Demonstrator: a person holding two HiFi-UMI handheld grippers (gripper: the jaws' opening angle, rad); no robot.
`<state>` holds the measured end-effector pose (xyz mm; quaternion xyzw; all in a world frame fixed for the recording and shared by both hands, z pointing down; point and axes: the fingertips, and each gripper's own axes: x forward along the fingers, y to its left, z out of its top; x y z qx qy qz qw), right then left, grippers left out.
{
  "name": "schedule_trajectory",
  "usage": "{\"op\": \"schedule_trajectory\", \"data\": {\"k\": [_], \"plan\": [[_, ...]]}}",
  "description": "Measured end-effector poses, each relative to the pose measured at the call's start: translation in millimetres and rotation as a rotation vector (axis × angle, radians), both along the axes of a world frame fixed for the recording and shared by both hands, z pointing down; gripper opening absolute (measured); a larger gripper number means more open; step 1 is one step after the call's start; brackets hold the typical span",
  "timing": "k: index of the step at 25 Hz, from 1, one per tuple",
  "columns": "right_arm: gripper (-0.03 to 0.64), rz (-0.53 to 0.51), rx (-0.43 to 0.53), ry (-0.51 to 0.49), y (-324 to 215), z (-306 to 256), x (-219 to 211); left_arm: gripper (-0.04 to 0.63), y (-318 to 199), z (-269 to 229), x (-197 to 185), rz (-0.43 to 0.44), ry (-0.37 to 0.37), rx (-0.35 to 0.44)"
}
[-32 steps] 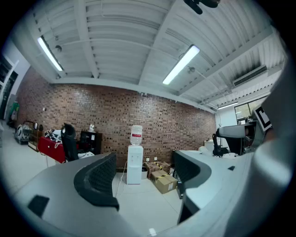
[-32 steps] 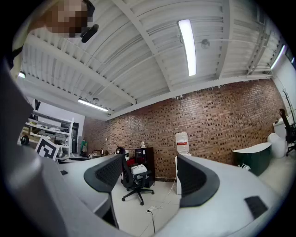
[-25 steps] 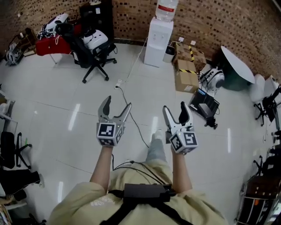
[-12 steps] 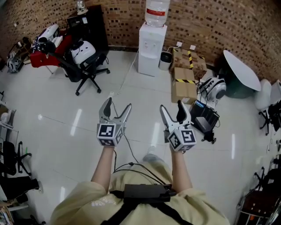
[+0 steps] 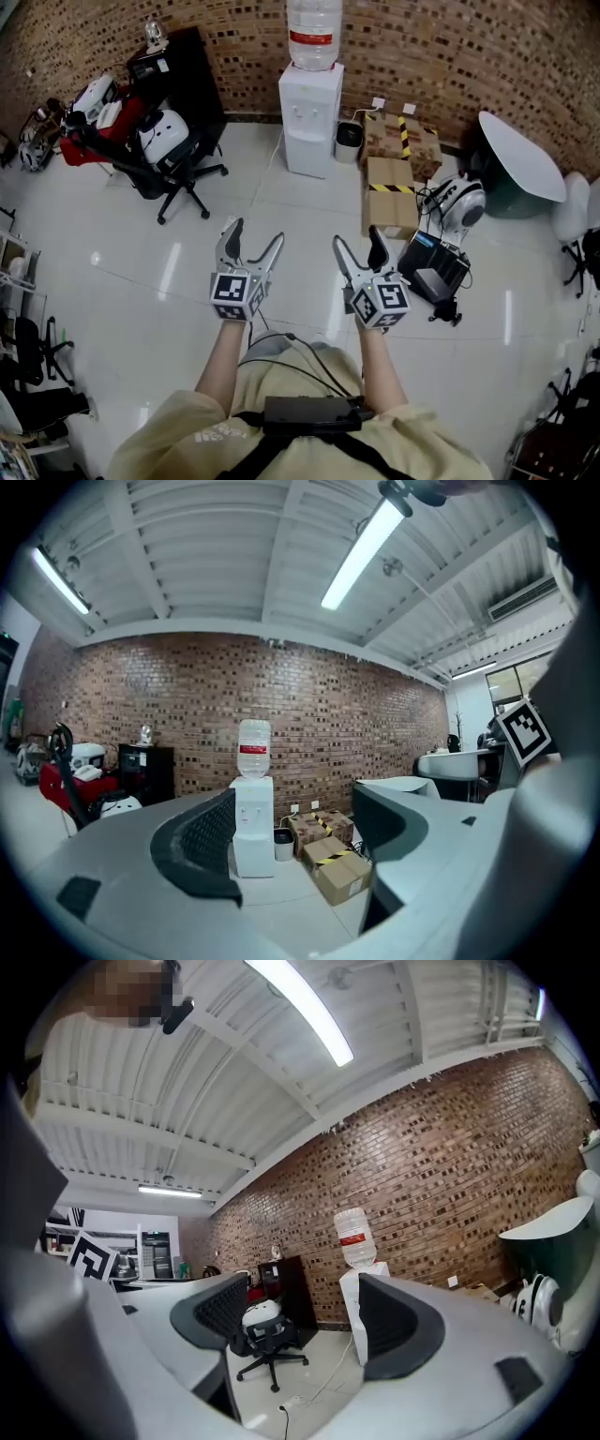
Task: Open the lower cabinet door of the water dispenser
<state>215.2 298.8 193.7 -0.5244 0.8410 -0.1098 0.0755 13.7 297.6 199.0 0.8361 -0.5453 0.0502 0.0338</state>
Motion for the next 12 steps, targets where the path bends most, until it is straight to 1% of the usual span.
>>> {"op": "schedule_trajectory", "data": {"k": [3,6,9,12], "plan": [[0.382,-0.047,-0.008,0.007,-23,3,-19,0.373,-20,6,-11,-0.022,0.0,-0.02],[0.382,-0.068,-0.016,0.025,-42,13,-23,0.373,-46,25,-10,-0.024,0.001,-0.048],[0.382,-0.03,-0.031,0.035,-78,25,-20,0.373,-94,38,-5,0.019,0.004,-0.06],[0.382,0.031,-0.047,0.037,-127,34,-17,0.373,-151,41,-4,0.079,0.001,-0.047]]}}
